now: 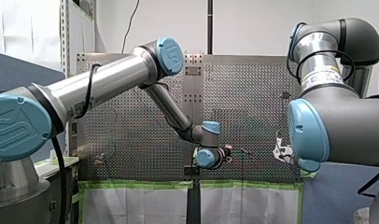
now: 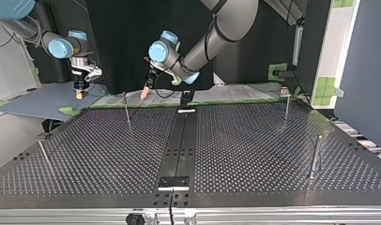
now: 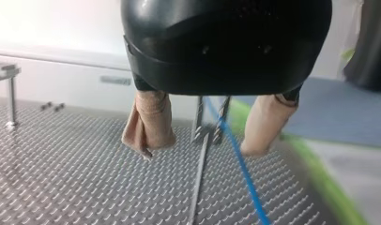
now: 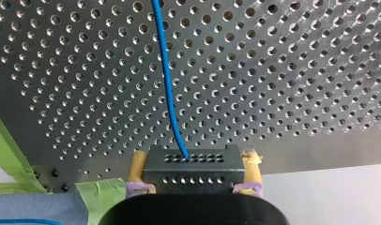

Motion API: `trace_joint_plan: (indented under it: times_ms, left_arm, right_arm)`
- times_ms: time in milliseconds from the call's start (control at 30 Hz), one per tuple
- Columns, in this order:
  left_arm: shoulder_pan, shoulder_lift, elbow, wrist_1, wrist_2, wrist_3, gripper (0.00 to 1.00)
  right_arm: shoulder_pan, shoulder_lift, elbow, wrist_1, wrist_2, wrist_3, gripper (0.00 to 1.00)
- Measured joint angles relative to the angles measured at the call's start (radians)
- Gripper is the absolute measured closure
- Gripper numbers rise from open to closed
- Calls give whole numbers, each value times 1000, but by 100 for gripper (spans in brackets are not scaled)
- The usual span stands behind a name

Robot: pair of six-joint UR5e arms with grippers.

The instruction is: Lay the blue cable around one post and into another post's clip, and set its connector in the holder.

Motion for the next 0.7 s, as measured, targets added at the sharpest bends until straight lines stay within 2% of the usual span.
trace_joint_plan:
  times_ms: [233, 700]
  left_arm:
    - [-5, 3, -25, -47, 43, 9, 2]
    - [-5, 3, -26, -67, 38, 7, 2]
  right_arm:
    - [1, 2, 0, 2, 0, 3, 98]
    - [1, 5, 0, 2, 0, 11, 98]
